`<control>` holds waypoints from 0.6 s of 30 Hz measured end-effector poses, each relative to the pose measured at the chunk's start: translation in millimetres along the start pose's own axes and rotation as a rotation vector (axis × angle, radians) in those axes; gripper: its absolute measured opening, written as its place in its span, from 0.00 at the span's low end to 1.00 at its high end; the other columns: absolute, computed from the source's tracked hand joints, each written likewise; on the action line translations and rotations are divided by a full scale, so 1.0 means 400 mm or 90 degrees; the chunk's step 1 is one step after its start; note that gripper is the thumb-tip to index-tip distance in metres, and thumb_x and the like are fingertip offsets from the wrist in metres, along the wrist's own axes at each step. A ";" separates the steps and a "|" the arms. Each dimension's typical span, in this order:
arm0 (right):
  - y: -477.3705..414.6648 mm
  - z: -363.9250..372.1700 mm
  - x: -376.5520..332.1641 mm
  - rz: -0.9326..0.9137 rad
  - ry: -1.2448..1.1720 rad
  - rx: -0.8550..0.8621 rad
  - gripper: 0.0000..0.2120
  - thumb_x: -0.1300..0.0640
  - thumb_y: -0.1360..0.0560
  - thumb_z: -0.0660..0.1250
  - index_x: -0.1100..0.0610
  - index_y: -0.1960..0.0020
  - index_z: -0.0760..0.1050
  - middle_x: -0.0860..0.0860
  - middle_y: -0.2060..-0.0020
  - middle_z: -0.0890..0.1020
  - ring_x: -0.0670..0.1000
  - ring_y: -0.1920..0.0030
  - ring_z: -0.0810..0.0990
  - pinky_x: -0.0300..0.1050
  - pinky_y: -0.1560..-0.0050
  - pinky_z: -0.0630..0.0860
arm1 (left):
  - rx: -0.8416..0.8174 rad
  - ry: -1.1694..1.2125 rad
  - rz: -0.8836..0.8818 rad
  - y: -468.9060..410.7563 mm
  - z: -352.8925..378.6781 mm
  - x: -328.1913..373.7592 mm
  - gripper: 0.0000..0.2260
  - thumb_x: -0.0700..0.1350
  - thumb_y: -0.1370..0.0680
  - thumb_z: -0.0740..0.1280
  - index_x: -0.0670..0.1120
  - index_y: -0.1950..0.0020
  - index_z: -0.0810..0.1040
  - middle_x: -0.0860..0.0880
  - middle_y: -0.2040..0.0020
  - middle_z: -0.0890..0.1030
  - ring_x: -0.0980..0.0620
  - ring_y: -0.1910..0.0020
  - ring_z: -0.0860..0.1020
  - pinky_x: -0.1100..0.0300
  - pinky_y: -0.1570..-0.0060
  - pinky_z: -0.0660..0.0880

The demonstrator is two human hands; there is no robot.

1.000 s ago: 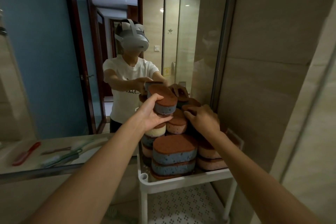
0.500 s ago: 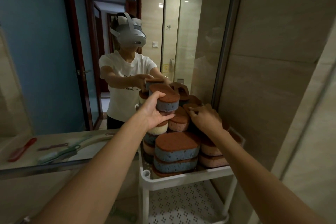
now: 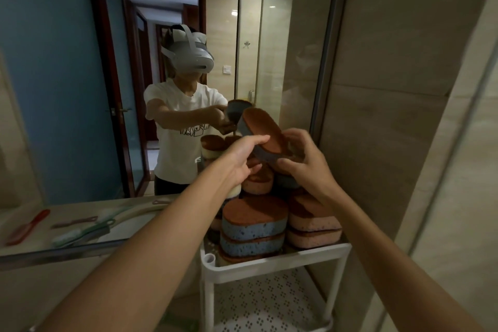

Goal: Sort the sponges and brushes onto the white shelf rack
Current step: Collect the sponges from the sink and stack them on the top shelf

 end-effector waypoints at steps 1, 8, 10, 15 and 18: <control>0.001 -0.002 -0.006 -0.022 0.023 -0.013 0.23 0.63 0.29 0.70 0.55 0.37 0.68 0.44 0.46 0.73 0.38 0.48 0.73 0.23 0.54 0.71 | -0.015 -0.012 -0.006 0.000 0.018 -0.004 0.05 0.44 0.25 0.67 0.47 0.51 0.75 0.47 0.45 0.76 0.53 0.55 0.73 0.61 0.62 0.68; 0.002 -0.107 0.055 0.053 0.085 0.118 0.19 0.53 0.26 0.67 0.54 0.37 0.68 0.51 0.44 0.76 0.51 0.44 0.76 0.38 0.52 0.74 | -0.071 -0.103 0.048 -0.014 0.102 -0.004 0.12 0.47 0.24 0.66 0.43 0.43 0.76 0.45 0.46 0.80 0.49 0.44 0.77 0.56 0.44 0.73; 0.008 -0.135 0.113 0.131 0.124 0.147 0.22 0.49 0.24 0.64 0.48 0.32 0.64 0.54 0.38 0.72 0.55 0.40 0.74 0.46 0.47 0.73 | -0.022 -0.286 0.150 -0.023 0.090 0.026 0.15 0.49 0.22 0.62 0.43 0.39 0.74 0.45 0.42 0.78 0.48 0.41 0.76 0.55 0.41 0.72; 0.018 -0.133 0.218 0.234 0.252 0.105 0.23 0.46 0.23 0.59 0.44 0.28 0.62 0.57 0.34 0.72 0.60 0.39 0.74 0.51 0.42 0.73 | -0.081 -0.822 0.253 -0.039 0.125 -0.016 0.22 0.52 0.18 0.52 0.48 0.24 0.58 0.45 0.23 0.57 0.46 0.24 0.55 0.53 0.28 0.56; 0.019 -0.113 0.244 0.255 0.266 0.080 0.23 0.46 0.22 0.59 0.42 0.28 0.60 0.56 0.32 0.69 0.60 0.38 0.73 0.51 0.41 0.72 | -0.125 -0.968 0.212 -0.047 0.124 -0.066 0.23 0.53 0.18 0.48 0.50 0.23 0.53 0.45 0.21 0.49 0.46 0.22 0.49 0.50 0.26 0.49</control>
Point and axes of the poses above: each hand's wrist, its own y-axis away from the middle knuckle, its own z-axis out of the palm, x = y × z, the point moved 9 cm from there along -y, towards the middle knuckle
